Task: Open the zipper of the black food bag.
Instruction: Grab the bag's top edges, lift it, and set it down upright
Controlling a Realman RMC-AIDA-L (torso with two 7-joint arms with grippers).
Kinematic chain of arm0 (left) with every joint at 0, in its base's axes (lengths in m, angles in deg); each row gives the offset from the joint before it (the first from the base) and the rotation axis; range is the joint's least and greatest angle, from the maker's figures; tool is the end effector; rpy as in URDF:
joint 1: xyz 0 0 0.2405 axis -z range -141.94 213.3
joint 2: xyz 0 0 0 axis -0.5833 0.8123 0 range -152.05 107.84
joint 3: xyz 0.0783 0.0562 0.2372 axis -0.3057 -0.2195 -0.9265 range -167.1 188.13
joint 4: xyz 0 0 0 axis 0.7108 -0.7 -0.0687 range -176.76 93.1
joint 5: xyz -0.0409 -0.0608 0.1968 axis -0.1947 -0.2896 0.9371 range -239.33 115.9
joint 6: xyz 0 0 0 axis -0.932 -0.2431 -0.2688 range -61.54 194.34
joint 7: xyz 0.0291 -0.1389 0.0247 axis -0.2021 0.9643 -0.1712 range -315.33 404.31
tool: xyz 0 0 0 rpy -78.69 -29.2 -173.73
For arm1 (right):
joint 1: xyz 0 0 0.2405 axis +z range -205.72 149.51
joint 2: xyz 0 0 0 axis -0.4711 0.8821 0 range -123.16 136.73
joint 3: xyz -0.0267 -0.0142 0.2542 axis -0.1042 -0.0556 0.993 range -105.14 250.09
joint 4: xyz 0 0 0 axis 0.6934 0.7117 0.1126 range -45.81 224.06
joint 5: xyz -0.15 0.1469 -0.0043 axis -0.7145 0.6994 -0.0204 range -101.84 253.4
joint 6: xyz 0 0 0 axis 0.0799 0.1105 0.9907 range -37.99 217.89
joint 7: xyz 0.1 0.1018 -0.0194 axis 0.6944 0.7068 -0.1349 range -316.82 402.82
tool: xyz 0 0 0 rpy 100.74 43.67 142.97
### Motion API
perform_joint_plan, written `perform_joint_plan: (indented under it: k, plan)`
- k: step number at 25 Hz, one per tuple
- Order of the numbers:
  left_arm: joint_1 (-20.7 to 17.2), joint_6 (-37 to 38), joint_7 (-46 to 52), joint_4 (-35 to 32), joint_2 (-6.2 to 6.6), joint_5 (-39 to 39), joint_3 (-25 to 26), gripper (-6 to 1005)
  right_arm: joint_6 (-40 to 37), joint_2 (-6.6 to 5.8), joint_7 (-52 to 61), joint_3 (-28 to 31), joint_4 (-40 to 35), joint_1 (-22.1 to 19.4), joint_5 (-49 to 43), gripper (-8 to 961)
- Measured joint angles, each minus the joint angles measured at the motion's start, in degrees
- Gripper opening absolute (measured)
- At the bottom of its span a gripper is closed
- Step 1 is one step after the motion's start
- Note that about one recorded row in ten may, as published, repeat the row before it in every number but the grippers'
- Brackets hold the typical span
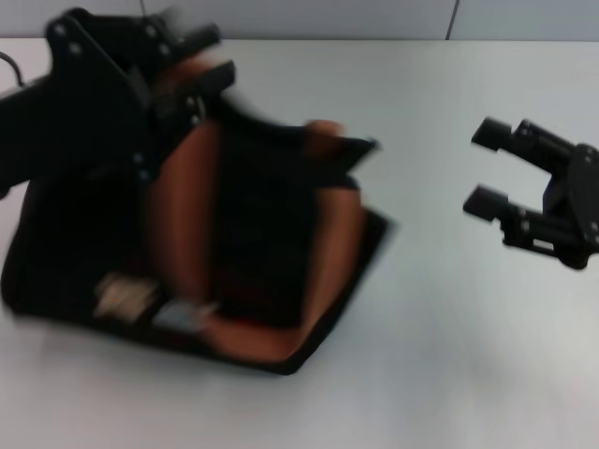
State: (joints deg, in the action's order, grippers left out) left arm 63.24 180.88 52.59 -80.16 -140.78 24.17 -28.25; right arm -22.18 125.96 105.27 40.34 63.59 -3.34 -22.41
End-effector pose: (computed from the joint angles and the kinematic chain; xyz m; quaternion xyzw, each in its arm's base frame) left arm -0.2085 0.2949 0.0609 -0.7472 0.4169 -0.3822 0.3492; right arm 0.2505 0.2681 0.0188 -0.8562 0.1219 0.4886 0.1157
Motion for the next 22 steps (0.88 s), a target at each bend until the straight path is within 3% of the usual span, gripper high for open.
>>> perform_joint_plan:
  k: [1, 2, 3, 10, 12, 16, 17, 22]
  plan:
    - [0.0, 0.0, 0.0, 0.0, 0.0, 0.0, 0.0, 190, 0.99, -0.02, -0.01, -0.06, 0.54, 0.0, 0.53, 810]
    - [0.12, -1.59, -4.31, 0.77, -0.04, -0.04, -3.5, 190, 1.87, -0.04, 0.0, -0.14, 0.88, 0.02, 0.77, 810]
    - [0.01, -2.38, -6.83, 1.29, -0.11, -0.15, -5.08, 106, 2.72, -0.06, 0.01, -0.41, 1.02, 0.12, 0.71, 810]
    - [-0.63, -1.85, -7.14, 3.24, -0.13, -3.05, -6.25, 48, 2.81, -0.23, 0.02, -0.57, 0.64, -0.44, 0.39, 809]
    - [-3.41, -0.38, 3.38, 6.98, -0.04, -10.39, -6.52, 32, 2.85, -0.34, 0.02, -0.45, 0.61, -0.48, 0.39, 809]
    - [-4.31, -0.1, 5.1, 8.57, -0.14, -11.46, -6.54, -1, 3.23, -0.33, -0.11, -0.41, 0.6, -0.48, 0.31, 808]
    - [-6.46, 0.42, 8.49, 12.5, -0.15, -15.41, -6.68, -1, 3.3, -0.32, -0.3, -0.42, 0.6, -0.48, 0.31, 808]
    - [-12.43, 0.36, 15.42, 16.97, 0.43, -18.12, -6.13, -2, 3.5, -0.24, -1.41, -0.34, 0.68, -0.85, 0.32, 808]
